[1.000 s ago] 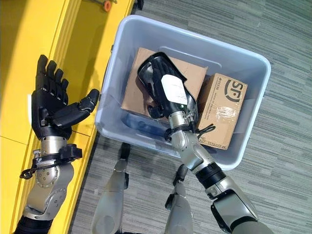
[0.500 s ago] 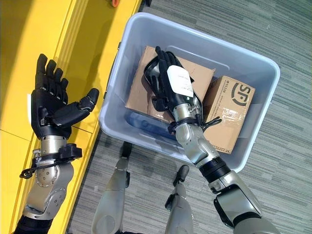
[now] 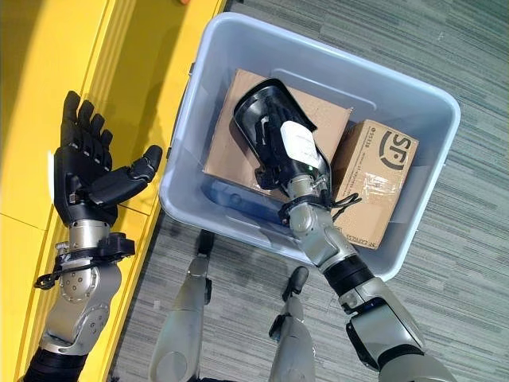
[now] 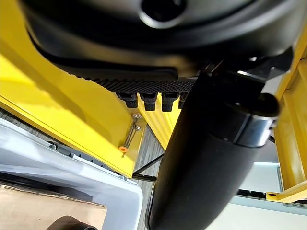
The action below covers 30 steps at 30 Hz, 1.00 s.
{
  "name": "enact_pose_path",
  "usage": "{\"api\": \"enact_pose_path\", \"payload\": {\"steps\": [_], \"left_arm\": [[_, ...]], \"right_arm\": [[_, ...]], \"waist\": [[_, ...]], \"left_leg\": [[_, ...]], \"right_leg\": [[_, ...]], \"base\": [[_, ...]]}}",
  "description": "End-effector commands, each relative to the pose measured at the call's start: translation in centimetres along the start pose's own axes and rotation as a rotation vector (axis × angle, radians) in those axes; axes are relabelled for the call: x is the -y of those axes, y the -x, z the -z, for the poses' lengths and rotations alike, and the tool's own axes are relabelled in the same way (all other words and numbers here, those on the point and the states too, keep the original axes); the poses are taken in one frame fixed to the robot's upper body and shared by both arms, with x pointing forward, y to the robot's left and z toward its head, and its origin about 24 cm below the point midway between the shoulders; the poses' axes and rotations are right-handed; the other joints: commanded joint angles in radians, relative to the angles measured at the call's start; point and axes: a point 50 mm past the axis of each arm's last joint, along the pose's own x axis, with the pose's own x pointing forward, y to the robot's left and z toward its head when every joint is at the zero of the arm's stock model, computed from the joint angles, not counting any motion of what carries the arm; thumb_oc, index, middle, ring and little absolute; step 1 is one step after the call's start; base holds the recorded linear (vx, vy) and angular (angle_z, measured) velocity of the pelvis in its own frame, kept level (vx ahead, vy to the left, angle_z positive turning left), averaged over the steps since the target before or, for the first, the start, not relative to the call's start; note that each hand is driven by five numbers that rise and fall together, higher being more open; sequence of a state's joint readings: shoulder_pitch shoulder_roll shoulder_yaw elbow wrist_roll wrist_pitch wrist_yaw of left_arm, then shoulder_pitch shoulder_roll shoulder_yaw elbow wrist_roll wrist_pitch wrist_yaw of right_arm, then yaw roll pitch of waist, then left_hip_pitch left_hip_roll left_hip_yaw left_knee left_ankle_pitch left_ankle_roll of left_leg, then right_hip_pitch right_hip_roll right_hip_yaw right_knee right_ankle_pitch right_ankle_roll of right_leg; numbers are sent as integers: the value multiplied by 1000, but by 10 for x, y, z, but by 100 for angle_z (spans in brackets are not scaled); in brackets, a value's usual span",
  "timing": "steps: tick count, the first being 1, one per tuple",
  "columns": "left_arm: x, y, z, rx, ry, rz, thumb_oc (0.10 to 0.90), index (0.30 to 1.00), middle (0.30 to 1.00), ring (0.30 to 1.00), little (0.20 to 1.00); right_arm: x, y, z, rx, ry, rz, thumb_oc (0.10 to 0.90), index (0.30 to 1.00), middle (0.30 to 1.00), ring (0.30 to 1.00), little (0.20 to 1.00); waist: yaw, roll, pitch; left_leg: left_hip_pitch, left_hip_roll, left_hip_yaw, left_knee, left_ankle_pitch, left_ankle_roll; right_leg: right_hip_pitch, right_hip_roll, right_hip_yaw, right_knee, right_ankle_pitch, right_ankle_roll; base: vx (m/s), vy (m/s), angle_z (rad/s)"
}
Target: Move parts from the plastic box to the shelf.
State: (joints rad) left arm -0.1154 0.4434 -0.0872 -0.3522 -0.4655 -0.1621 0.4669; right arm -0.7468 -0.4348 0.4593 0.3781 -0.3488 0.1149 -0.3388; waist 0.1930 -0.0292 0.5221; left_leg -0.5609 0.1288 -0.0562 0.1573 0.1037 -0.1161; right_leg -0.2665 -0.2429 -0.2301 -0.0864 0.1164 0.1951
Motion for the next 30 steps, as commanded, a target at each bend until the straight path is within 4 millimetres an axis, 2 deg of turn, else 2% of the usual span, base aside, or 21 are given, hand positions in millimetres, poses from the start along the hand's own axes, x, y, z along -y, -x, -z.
{"api": "enact_pose_path", "payload": {"steps": [1, 8, 13, 25, 30], "left_arm": [[5, -3, -44, 251, 69, 42, 900, 1000, 1000, 1000, 1000], [5, -2, -41, 233, 64, 42, 900, 1000, 1000, 1000, 1000], [6, 0, -41, 229, 65, 50, 900, 1000, 1000, 1000, 1000], [6, -3, -48, 276, 53, 51, 900, 1000, 1000, 1000, 1000], [7, -4, -51, 300, 59, 49, 900, 1000, 1000, 1000, 1000]], "right_arm": [[20, -19, -34, 133, -57, 93, 900, 1000, 1000, 1000, 1000], [-4, -13, -9, 0, -99, 22, 900, 1000, 1000, 1000, 1000], [-9, -12, -4, -28, -85, 6, 900, 1000, 1000, 1000, 1000], [6, -22, -2, 20, 108, 19, 900, 1000, 1000, 1000, 1000], [20, -28, -6, 65, 214, 46, 900, 1000, 1000, 1000, 1000]], "waist": [[-26, -18, -5], [-25, -11, -2], [-23, -8, -2], [-16, -7, -2], [-14, -12, -2]], "left_leg": [[-137, -25, 13, 34, 54, 16], [-155, -25, 12, 42, 54, 18], [-160, -26, 16, 43, 54, 18], [-188, -30, 11, 48, 53, 21], [-195, -32, 7, 53, 51, 20]], "right_leg": [[277, 76, 22, 4, -309, -77], [263, 75, 22, 4, -305, -75], [258, 75, 23, 6, -306, -75], [235, 80, 24, 7, -307, -76], [234, 82, 19, 7, -308, -76]], "base": [[0, 0, 0], [0, 0, 0], [0, 0, 0], [0, 0, 0], [0, 0, 0]]}}
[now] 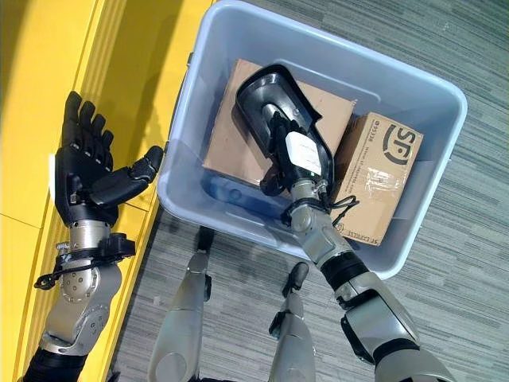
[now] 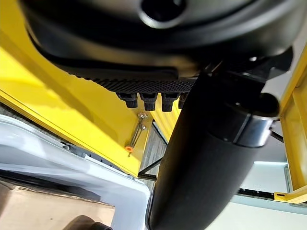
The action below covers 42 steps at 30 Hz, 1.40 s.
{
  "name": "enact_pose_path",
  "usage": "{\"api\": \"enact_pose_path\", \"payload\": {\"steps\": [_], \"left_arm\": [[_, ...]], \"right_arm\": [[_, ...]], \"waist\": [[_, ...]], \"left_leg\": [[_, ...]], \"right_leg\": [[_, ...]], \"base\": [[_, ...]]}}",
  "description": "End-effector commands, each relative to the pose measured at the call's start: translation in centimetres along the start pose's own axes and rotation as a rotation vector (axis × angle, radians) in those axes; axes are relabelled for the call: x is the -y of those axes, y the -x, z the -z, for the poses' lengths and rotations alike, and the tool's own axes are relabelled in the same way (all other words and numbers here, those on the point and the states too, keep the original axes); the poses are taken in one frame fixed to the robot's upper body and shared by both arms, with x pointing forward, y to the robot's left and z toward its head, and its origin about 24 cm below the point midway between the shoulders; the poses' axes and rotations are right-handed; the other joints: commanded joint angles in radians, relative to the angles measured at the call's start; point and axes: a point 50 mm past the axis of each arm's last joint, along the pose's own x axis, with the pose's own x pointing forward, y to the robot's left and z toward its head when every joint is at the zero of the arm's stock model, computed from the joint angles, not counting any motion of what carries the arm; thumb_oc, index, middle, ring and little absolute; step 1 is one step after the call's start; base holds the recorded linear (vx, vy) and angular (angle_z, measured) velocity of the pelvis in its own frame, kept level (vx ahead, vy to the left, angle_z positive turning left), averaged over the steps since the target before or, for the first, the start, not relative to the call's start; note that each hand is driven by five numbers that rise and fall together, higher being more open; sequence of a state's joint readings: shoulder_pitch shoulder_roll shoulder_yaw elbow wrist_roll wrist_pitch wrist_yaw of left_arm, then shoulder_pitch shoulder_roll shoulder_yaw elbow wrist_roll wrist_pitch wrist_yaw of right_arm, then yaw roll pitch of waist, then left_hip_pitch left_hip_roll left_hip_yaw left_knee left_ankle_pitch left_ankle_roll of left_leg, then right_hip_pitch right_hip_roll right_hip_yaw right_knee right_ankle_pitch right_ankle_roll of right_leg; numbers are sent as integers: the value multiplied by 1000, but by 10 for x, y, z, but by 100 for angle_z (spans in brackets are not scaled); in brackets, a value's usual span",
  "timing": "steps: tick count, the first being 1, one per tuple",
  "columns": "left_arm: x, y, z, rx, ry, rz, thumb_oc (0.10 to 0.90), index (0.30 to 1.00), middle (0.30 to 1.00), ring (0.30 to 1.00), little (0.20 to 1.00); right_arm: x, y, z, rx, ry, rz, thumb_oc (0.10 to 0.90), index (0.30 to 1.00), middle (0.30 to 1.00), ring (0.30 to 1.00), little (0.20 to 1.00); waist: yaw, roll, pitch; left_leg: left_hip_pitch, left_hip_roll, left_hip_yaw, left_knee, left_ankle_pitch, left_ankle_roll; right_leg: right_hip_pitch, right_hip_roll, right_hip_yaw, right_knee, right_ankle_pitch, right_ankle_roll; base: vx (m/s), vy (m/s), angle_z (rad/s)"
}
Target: Move parts from the plastic box to the shelf.
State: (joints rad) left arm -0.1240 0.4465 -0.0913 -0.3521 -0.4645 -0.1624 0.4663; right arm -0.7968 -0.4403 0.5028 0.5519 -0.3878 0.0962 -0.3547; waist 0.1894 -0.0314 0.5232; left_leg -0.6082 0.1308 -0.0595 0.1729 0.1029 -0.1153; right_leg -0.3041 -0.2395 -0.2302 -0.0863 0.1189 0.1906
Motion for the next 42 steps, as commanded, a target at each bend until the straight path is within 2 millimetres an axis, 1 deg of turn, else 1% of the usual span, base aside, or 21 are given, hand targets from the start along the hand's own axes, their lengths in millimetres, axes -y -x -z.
{"api": "enact_pose_path", "payload": {"steps": [1, 8, 10, 17, 26, 32, 36, 37, 39, 40, 42], "left_arm": [[6, -3, -51, 298, 60, 42, 900, 1000, 1000, 1000, 1000], [8, -3, -54, 314, 69, 53, 900, 1000, 1000, 1000, 1000], [9, -3, -56, 325, 73, 59, 900, 1000, 1000, 1000, 1000], [9, 0, -58, 336, 87, 70, 900, 1000, 1000, 1000, 1000], [11, 5, -61, 337, 121, 100, 900, 1000, 1000, 1000, 1000], [8, 10, -63, 337, 134, 115, 900, 1000, 1000, 1000, 1000], [7, 12, -65, 339, 137, 121, 900, 1000, 1000, 1000, 1000], [7, 12, -65, 340, 136, 128, 900, 1000, 1000, 1000, 1000], [8, 13, -66, 342, 141, 133, 900, 1000, 1000, 1000, 1000], [7, 13, -66, 338, 139, 136, 900, 1000, 1000, 1000, 1000], [6, 14, -66, 340, 141, 137, 900, 1000, 1000, 1000, 1000]], "right_arm": [[35, -22, -26, 120, 106, 102, 900, 1000, 1000, 1000, 1000], [49, -28, -34, 180, 203, 131, 900, 1000, 1000, 1000, 1000], [54, -30, -45, 235, 246, 132, 900, 1000, 1000, 1000, 1000], [58, -31, -65, 350, 319, 96, 900, 1000, 1000, 1000, 1000], [58, -31, -73, 418, 405, 10, 900, 1000, 1000, 1000, 1000], [68, -32, -79, 467, 491, -31, 900, 1000, 1000, 1000, 1000], [74, -33, -78, 474, 531, -46, 900, 1000, 1000, 1000, 1000], [78, -33, -78, 480, 558, -55, 900, 1000, 1000, 1000, 1000], [79, -33, -79, 489, 558, -63, 900, 1000, 1000, 1000, 1000], [84, -33, -78, 486, 586, -68, 900, 1000, 1000, 1000, 1000], [86, -32, -78, 498, 602, -85, 900, 1000, 1000, 1000, 1000]], "waist": [[-10, -10, -3], [-3, -17, -3], [0, -20, -3], [12, -27, -3], [23, -31, -3], [35, -33, -3], [38, -34, -3], [39, -38, -3], [39, -38, -3], [41, -41, -3], [43, -43, -3]], "left_leg": [[-150, -34, 11, 37, 52, 19], [-154, -34, 9, 39, 48, 21], [-157, -33, 8, 44, 45, 20], [-163, -36, 6, 53, 41, 22], [-165, -39, 0, 60, 36, 19], [-159, -42, 1, 60, 36, 19], [-158, -40, 2, 60, 35, 19], [-158, -41, 1, 62, 35, 19], [-159, -40, 2, 64, 34, 20], [-157, -40, 2, 65, 32, 20], [-155, -41, 2, 65, 31, 19]], "right_leg": [[271, 77, 19, 6, -309, -71], [271, 77, 19, 4, -308, -69], [274, 78, 18, 3, -311, -69], [281, 82, 13, 4, -318, -71], [290, 83, 7, 5, -324, -72], [299, 83, 4, 1, -323, -70], [301, 82, 4, -1, -324, -69], [303, 82, 5, -1, -324, -69], [303, 81, 4, -1, -324, -69], [305, 81, 3, -1, -325, -68], [306, 82, 3, -1, -327, -67]], "base": [[0, 0, 0], [0, 0, 0], [0, 0, 0], [1, -1, 0], [1, -1, 0], [0, 0, 0], [0, 0, 0], [0, 0, 0], [0, 0, 0], [0, 0, 0], [0, 0, 0]]}}
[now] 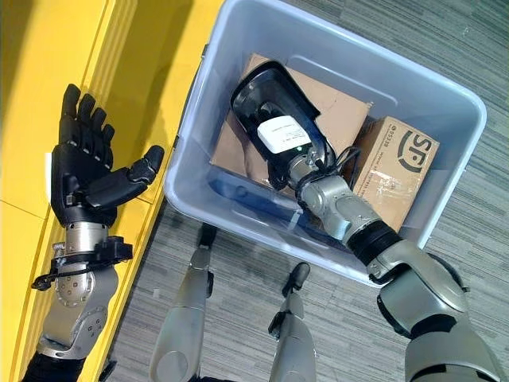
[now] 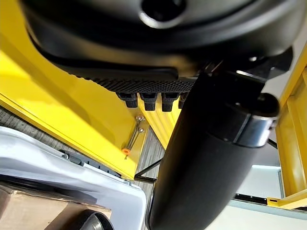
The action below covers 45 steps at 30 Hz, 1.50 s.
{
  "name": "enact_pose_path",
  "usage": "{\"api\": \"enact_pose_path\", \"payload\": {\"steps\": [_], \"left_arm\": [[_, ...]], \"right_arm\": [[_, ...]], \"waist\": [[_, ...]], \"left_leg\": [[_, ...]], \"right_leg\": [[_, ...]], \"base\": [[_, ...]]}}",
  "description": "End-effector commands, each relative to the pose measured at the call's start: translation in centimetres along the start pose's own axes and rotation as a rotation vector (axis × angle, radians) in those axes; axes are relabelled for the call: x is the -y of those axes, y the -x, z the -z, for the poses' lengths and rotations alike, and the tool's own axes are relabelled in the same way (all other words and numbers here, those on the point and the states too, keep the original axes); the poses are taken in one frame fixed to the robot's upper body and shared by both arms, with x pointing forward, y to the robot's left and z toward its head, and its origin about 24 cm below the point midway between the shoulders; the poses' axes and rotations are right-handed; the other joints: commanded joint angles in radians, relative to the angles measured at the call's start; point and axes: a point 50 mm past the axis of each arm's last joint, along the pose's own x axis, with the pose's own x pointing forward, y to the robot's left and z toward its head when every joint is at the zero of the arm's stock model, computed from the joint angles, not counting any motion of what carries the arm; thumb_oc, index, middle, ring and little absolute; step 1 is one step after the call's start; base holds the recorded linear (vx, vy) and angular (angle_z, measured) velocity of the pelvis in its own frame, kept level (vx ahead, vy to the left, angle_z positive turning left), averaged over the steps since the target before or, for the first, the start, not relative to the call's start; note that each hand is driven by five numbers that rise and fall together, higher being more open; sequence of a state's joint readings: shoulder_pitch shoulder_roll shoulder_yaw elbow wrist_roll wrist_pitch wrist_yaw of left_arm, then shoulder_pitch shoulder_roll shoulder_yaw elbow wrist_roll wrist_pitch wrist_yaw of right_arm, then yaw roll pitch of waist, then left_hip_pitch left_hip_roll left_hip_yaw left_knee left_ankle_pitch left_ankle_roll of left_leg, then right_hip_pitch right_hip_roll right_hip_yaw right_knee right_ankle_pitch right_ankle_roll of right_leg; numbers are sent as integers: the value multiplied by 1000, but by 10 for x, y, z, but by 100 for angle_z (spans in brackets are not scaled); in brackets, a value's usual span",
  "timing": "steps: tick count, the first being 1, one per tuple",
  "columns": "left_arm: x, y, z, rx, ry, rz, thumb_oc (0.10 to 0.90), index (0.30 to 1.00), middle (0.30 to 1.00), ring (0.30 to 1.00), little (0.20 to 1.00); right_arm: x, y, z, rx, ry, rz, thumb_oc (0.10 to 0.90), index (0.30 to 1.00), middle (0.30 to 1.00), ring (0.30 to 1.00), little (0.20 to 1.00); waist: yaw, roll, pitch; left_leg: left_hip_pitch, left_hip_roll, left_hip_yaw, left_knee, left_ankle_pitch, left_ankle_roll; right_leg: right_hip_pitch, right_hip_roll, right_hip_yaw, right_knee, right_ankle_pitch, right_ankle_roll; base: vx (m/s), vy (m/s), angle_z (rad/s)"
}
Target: Move parts from the plastic box to the shelf.
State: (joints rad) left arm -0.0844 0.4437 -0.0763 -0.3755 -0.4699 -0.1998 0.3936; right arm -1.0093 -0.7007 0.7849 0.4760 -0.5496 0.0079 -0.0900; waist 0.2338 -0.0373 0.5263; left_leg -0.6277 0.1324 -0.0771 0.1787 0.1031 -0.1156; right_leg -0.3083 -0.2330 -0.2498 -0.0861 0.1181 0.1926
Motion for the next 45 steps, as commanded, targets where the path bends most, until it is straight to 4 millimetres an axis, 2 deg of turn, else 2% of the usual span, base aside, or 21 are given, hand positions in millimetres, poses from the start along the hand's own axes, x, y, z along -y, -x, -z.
{"api": "enact_pose_path", "payload": {"steps": [1, 4, 5, 6, 7, 8, 17, 34, 38, 39, 41, 42, 45], "left_arm": [[9, 6, -63, 321, 118, 83, 900, 1000, 1000, 1000, 1000], [8, 7, -63, 320, 116, 86, 900, 1000, 1000, 1000, 1000], [10, -5, -21, 147, 2, 73, 900, 1000, 1000, 1000, 1000], [10, -6, -21, 149, 4, 72, 900, 1000, 1000, 1000, 1000], [5, 1, -29, 168, -6, 106, 900, 1000, 1000, 1000, 1000], [2, 3, -32, 180, 1, 102, 900, 1000, 1000, 1000, 1000], [-1, 7, -34, 177, 10, 106, 900, 1000, 1000, 1000, 1000], [-1, 11, -29, 149, -10, 120, 900, 1000, 1000, 1000, 1000], [-3, 10, -28, 145, -23, 118, 900, 1000, 1000, 1000, 1000], [-4, 9, -29, 149, -29, 115, 900, 1000, 1000, 1000, 1000], [-4, 8, -29, 152, -29, 111, 900, 1000, 1000, 1000, 1000], [-5, 6, -29, 155, -35, 104, 900, 1000, 1000, 1000, 1000], [-5, 4, -30, 164, -45, 97, 900, 1000, 1000, 1000, 1000]], "right_arm": [[68, -12, -21, 157, 144, 149, 900, 1000, 1000, 1000, 1000], [70, -10, -19, 160, 151, 136, 900, 1000, 1000, 1000, 1000], [67, -14, -26, 183, 228, 92, 900, 1000, 1000, 1000, 1000], [67, -14, -26, 184, 231, 93, 900, 1000, 1000, 1000, 1000], [87, -20, -26, 192, 313, 102, 900, 1000, 1000, 1000, 1000], [90, -20, -26, 198, 317, 104, 900, 1000, 1000, 1000, 1000], [86, -14, -25, 243, 463, 15, 900, 1000, 1000, 1000, 1000], [81, -6, -22, 275, 542, -58, 900, 1000, 1000, 1000, 1000], [93, -2, -28, 303, 554, -18, 900, 1000, 1000, 1000, 1000], [104, 1, -27, 305, 578, 10, 900, 1000, 1000, 1000, 1000], [108, 3, -26, 302, 587, 27, 900, 1000, 1000, 1000, 1000], [120, 7, -26, 305, 587, 82, 900, 1000, 1000, 1000, 1000], [133, 14, -25, 298, 595, 139, 900, 1000, 1000, 1000, 1000]], "waist": [[-1, -38, -6], [-1, -39, -6], [-13, -56, -6], [-14, -53, -6], [-2, -54, -6], [0, -52, -6], [1, -64, -6], [1, -68, -6], [-5, -69, -6], [-9, -73, -6], [-12, -75, -6], [-20, -77, -6], [-29, -80, -6]], "left_leg": [[-136, -43, 20, 60, 31, 20], [-136, -43, 20, 61, 30, 20], [-133, -36, 25, 71, 19, 19], [-136, -35, 24, 68, 25, 21], [-139, -38, 20, 73, 19, 18], [-143, -37, 16, 68, 26, 19], [-144, -39, 12, 67, 25, 18], [-156, -40, 8, 82, 19, 17], [-155, -38, 9, 88, 16, 17], [-152, -37, 11, 88, 16, 17], [-150, -36, 12, 87, 16, 16], [-147, -34, 12, 89, 16, 16], [-143, -32, 14, 88, 16, 15]], "right_leg": [[312, 76, 22, -1, -327, -69], [314, 76, 20, -1, -328, -69], [317, 74, 24, -1, -328, -68], [313, 75, 24, -1, -325, -68], [316, 76, 22, -1, -332, -68], [313, 79, 21, -1, -328, -67], [317, 80, 17, -1, -330, -63], [323, 84, 18, -1, -338, -61], [325, 84, 18, -1, -339, -63], [327, 84, 22, -1, -339, -63], [326, 84, 24, -1, -339, -63], [327, 84, 27, -1, -339, -64], [330, 84, 29, -1, -339, -64]], "base": [[0, 0, 0], [0, 0, 0], [0, 0, 0], [0, 0, 0], [1, -17, -4], [14, -31, -2], [2, -3, 1], [0, 0, 0], [0, 0, 0], [0, 0, 0], [0, 0, 0], [0, 0, 0], [0, 0, 0]]}}
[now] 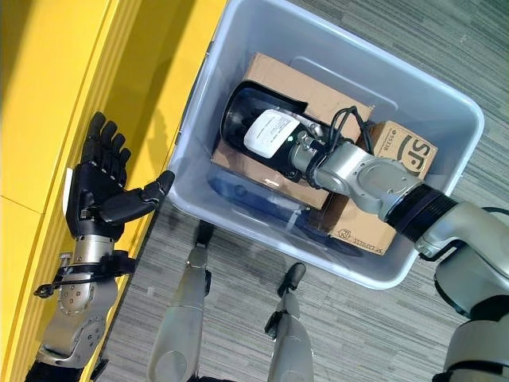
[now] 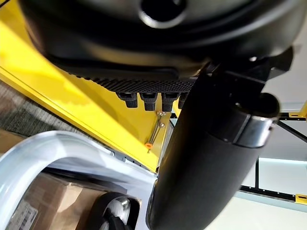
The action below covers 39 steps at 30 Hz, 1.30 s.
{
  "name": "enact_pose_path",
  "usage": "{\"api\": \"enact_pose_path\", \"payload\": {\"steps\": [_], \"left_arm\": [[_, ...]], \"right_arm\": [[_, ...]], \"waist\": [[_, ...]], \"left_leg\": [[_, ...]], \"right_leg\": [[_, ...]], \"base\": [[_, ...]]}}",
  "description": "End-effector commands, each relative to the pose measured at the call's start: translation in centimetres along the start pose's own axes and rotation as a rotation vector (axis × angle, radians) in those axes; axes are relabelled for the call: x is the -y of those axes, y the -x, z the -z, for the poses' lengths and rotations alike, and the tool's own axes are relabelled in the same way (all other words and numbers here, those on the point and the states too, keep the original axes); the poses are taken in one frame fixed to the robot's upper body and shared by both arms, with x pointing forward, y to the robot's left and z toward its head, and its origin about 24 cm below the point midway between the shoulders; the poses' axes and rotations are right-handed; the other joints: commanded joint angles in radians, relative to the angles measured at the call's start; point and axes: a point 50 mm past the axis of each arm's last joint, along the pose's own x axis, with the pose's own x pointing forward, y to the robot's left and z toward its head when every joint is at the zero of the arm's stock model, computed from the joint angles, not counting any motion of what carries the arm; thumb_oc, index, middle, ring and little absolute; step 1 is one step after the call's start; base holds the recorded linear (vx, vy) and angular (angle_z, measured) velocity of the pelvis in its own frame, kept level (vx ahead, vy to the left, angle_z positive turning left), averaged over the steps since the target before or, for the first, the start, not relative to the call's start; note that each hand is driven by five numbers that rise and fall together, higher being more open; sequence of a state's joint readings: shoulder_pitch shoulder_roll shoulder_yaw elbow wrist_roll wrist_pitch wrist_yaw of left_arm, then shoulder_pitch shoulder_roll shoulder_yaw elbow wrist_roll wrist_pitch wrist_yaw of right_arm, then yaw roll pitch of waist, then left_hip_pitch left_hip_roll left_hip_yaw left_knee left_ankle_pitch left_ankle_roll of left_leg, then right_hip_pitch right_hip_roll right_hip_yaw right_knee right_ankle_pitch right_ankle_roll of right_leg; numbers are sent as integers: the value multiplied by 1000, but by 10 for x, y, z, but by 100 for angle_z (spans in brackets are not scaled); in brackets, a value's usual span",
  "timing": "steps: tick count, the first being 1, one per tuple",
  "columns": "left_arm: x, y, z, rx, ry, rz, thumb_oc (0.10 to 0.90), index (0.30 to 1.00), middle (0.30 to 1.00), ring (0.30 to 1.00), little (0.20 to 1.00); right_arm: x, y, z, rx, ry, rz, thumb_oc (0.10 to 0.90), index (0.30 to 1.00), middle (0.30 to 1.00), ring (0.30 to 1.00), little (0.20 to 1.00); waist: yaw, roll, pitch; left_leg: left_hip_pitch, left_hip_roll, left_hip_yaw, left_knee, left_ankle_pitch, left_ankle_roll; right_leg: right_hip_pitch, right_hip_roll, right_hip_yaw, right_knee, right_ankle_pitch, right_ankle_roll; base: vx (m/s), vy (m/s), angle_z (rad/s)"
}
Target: Move parts from the plastic box to the shelf.
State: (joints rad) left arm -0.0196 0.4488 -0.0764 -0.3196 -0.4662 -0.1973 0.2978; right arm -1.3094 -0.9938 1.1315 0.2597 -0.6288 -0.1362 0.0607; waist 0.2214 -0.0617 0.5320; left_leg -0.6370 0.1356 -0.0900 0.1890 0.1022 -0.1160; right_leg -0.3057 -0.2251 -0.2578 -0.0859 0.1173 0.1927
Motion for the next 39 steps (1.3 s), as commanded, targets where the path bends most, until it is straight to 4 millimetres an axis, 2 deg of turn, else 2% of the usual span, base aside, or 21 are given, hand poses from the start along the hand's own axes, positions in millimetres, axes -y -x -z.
{"api": "enact_pose_path", "payload": {"steps": [1, 5, 8, 10, 12, 17, 20, 21, 22, 23, 25, 29, 34, 39], "left_arm": [[2, -6, -50, 270, -15, 35, 900, 1000, 1000, 1000, 1000], [-2, -13, -52, 291, -63, 4, 900, 1000, 1000, 1000, 1000], [-3, -16, -53, 294, -80, 1, 900, 1000, 1000, 1000, 1000], [-4, -18, -53, 297, -95, -17, 900, 1000, 1000, 1000, 1000], [-5, -19, -53, 296, -105, -17, 900, 1000, 1000, 1000, 1000], [-6, -20, -52, 298, -112, -40, 900, 1000, 1000, 1000, 1000], [-5, -20, -51, 294, -102, -55, 900, 1000, 1000, 1000, 1000], [-5, -20, -51, 291, -107, -51, 900, 1000, 1000, 1000, 1000], [-3, -20, -48, 284, -102, -57, 900, 1000, 1000, 1000, 1000], [-3, -20, -48, 283, -105, -53, 900, 1000, 1000, 1000, 1000], [0, -21, -46, 276, -96, -61, 900, 1000, 1000, 1000, 1000], [0, -22, -42, 263, -92, -77, 900, 1000, 1000, 1000, 1000], [1, -23, -38, 246, -88, -96, 900, 1000, 1000, 1000, 1000], [4, -24, -35, 232, -92, -98, 900, 1000, 1000, 1000, 1000]], "right_arm": [[80, 19, 23, -49, 142, 291, 900, 1000, 1000, 1000, 1000], [101, 41, 26, -71, 172, 431, 900, 1000, 1000, 1000, 1000], [104, 48, 24, -69, 181, 460, 900, 1000, 1000, 1000, 1000], [101, 53, 23, -83, 171, 484, 900, 1000, 1000, 1000, 1000], [99, 55, 22, -86, 168, 490, 900, 1000, 1000, 1000, 1000], [88, 58, 10, -74, 67, 567, 900, 1000, 1000, 1000, 1000], [78, 57, 2, -74, -80, 633, 900, 1000, 1000, 1000, 1000], [77, 58, 2, -78, -86, 634, 900, 1000, 1000, 1000, 1000], [66, 55, -4, -91, -252, 694, 900, 1000, 1000, 1000, 1000], [65, 56, -4, -94, -255, 695, 900, 1000, 1000, 1000, 1000], [46, 50, -14, -129, -480, 766, 900, 1000, 1000, 1000, 1000], [30, 44, -26, -174, -661, 832, 900, 1000, 1000, 1000, 1000], [25, 34, -44, -177, -849, 906, 900, 1000, 1000, 1000, 1000], [26, 21, -60, -157, -946, 937, 900, 1000, 1000, 1000, 1000]], "waist": [[-21, -57, -12], [-47, -63, -12], [-51, -65, -13], [-69, -61, -19], [-68, -65, -22], [-88, -54, -32], [-101, -43, -32], [-97, -47, -33], [-103, -41, -31], [-100, -42, -32], [-105, -33, -29], [-111, -21, -29], [-116, -15, -30], [-117, -7, -28]], "left_leg": [[-132, -34, 29, 79, 17, 16], [-114, -24, 37, 83, 14, 17], [-105, -22, 39, 81, 14, 16], [-96, -15, 46, 81, 14, 16], [-92, -12, 48, 78, 15, 16], [-79, -5, 58, 68, 22, 16], [-76, -4, 60, 72, 20, 19], [-76, -5, 59, 73, 19, 19], [-72, -6, 61, 80, 10, 19], [-73, -6, 61, 77, 15, 21], [-71, -7, 64, 83, 9, 24], [-76, -6, 70, 77, 19, 29], [-77, -9, 75, 77, 19, 32], [-81, -12, 74, 78, 20, 33]], "right_leg": [[327, 76, 38, -1, -338, -64], [336, 74, 49, 3, -334, -67], [340, 74, 54, 5, -335, -68], [337, 71, 62, 7, -332, -70], [336, 71, 65, 8, -331, -71], [335, 70, 82, 6, -328, -75], [337, 69, 88, 10, -329, -79], [337, 70, 87, 10, -330, -79], [343, 66, 89, 12, -336, -82], [341, 67, 89, 12, -333, -81], [341, 65, 93, 13, -335, -84], [335, 67, 96, 11, -329, -84], [335, 65, 99, 8, -327, -84], [332, 62, 95, 11, -329, -84]], "base": [[0, 0, 0], [-16, 10, -2], [-11, 6, -5], [-25, 18, -12], [-19, 12, -11], [-10, 1, -11], [-2, -2, -3], [0, 0, 0], [0, 0, 0], [0, 0, 0], [-4, 1, -2], [-11, 9, -5], [0, 0, 0], [0, 0, 0]]}}
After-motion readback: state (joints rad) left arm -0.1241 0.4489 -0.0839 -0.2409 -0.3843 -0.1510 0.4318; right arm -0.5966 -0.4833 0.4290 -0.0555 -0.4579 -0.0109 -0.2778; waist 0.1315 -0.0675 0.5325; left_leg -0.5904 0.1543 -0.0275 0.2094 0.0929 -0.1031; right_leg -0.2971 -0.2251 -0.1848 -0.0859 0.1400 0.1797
